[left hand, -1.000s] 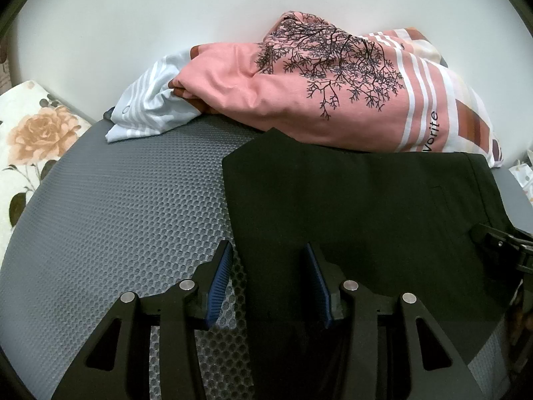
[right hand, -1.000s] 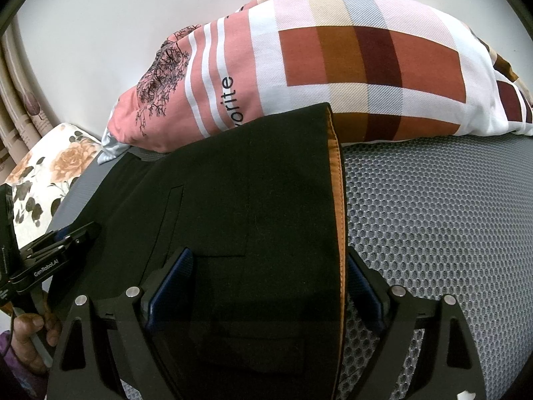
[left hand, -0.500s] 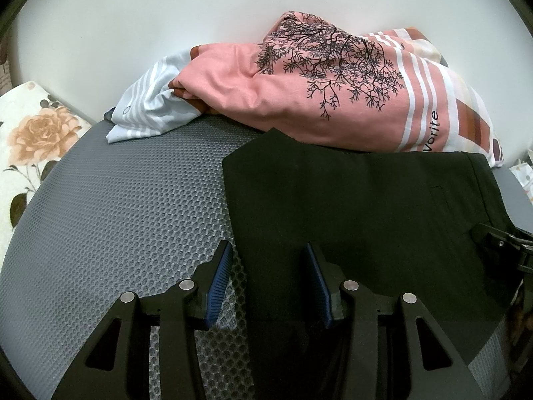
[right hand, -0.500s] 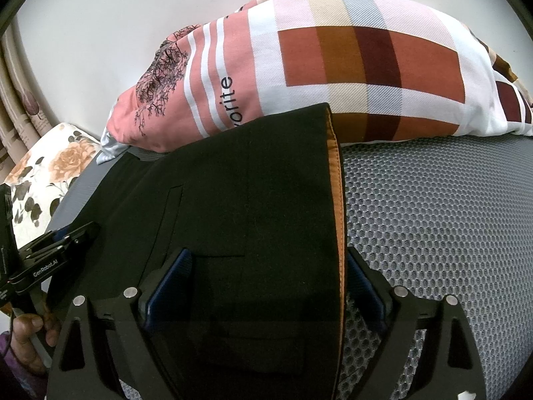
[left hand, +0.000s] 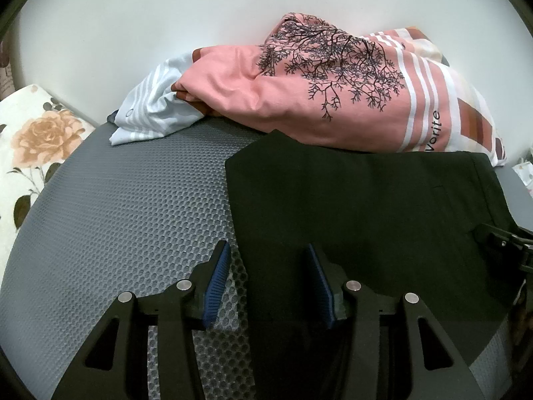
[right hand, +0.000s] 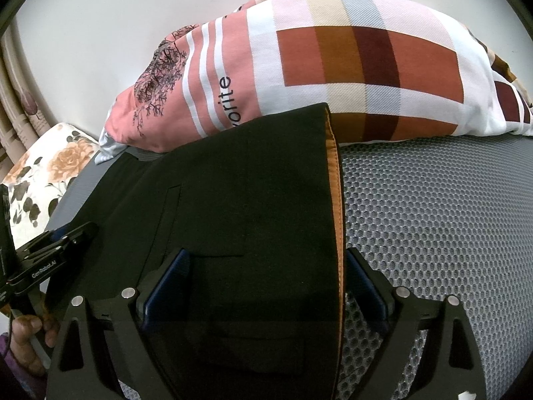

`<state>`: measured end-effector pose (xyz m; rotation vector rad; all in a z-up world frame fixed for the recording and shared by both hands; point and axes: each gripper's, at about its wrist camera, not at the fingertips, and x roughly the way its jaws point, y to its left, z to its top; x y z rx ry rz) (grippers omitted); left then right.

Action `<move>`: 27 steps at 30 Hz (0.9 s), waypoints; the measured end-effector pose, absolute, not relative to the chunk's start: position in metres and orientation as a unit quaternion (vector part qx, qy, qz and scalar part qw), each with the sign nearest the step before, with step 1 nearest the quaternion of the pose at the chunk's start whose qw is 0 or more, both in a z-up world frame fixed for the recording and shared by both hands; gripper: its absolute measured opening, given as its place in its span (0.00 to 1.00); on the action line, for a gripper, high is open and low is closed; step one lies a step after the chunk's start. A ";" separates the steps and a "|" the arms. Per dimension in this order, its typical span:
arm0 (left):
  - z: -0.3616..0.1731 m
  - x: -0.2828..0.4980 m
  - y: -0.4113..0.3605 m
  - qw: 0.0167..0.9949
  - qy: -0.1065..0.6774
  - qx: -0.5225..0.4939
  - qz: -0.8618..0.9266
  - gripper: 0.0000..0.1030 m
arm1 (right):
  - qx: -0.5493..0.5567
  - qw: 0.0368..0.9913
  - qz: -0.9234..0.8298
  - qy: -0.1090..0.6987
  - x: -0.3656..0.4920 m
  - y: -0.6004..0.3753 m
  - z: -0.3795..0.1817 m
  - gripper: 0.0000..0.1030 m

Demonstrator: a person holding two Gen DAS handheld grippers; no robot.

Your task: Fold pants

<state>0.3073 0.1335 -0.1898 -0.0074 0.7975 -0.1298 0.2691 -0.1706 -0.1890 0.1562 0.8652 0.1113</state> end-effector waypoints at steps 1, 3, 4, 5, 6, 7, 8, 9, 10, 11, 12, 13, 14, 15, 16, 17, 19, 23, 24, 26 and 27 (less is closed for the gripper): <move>-0.190 0.307 0.134 0.920 0.388 -0.003 -0.063 0.48 | 0.076 0.903 0.054 0.419 0.269 -0.171 -0.189 0.88; -0.190 0.308 0.134 0.920 0.388 -0.003 -0.062 0.48 | 0.075 0.903 0.054 0.419 0.270 -0.170 -0.189 0.88; -0.190 0.307 0.133 0.920 0.387 -0.002 -0.062 0.48 | 0.075 0.903 0.054 0.419 0.270 -0.171 -0.189 0.89; -0.189 0.308 0.135 0.920 0.387 -0.002 -0.061 0.49 | 0.075 0.903 0.053 0.419 0.270 -0.171 -0.189 0.89; -0.189 0.309 0.136 0.921 0.386 -0.001 -0.059 0.50 | 0.075 0.903 0.053 0.419 0.270 -0.170 -0.189 0.89; -0.190 0.309 0.136 0.921 0.386 0.000 -0.057 0.51 | 0.074 0.903 0.053 0.419 0.270 -0.171 -0.189 0.89; -0.189 0.309 0.138 0.921 0.385 0.001 -0.055 0.52 | 0.074 0.903 0.052 0.419 0.270 -0.170 -0.189 0.90; -0.189 0.309 0.136 0.922 0.385 0.003 -0.054 0.53 | 0.073 0.903 0.052 0.419 0.269 -0.170 -0.189 0.90; -0.189 0.309 0.137 0.922 0.384 0.004 -0.052 0.53 | 0.073 0.903 0.052 0.420 0.269 -0.172 -0.189 0.90; -0.189 0.309 0.136 0.922 0.383 0.006 -0.050 0.54 | 0.073 0.903 0.051 0.420 0.269 -0.172 -0.189 0.90; -0.189 0.309 0.138 0.923 0.382 0.007 -0.048 0.55 | 0.072 0.903 0.051 0.420 0.270 -0.171 -0.189 0.90; -0.188 0.309 0.139 0.924 0.380 0.008 -0.045 0.56 | 0.071 0.903 0.051 0.421 0.269 -0.172 -0.189 0.91; -0.188 0.309 0.139 0.925 0.377 0.009 -0.043 0.57 | 0.071 0.903 0.050 0.421 0.268 -0.172 -0.189 0.91; -0.187 0.309 0.141 0.927 0.373 0.012 -0.037 0.59 | 0.070 0.903 0.050 0.421 0.268 -0.173 -0.189 0.91; -0.187 0.308 0.140 0.929 0.369 0.014 -0.035 0.60 | 0.071 0.903 0.051 0.422 0.267 -0.173 -0.189 0.92; -0.185 0.307 0.141 0.931 0.363 0.016 -0.032 0.61 | 0.071 0.902 0.052 0.422 0.267 -0.174 -0.189 0.93; -0.183 0.305 0.144 0.936 0.351 0.021 -0.029 0.62 | 0.068 0.902 0.054 0.423 0.271 -0.171 -0.189 0.94; -0.176 0.297 0.143 0.944 0.325 0.052 0.004 0.70 | 0.049 0.903 0.033 0.425 0.271 -0.167 -0.185 0.96; -0.173 0.295 0.145 0.945 0.321 0.058 0.008 0.73 | 0.047 0.905 0.027 0.423 0.269 -0.167 -0.183 0.96; -0.164 0.287 0.143 0.949 0.310 0.065 0.012 0.77 | 0.053 0.911 0.020 0.409 0.259 -0.169 -0.174 0.96; -0.157 0.282 0.148 0.951 0.300 0.068 0.018 0.82 | 0.055 0.914 0.017 0.402 0.252 -0.169 -0.169 0.96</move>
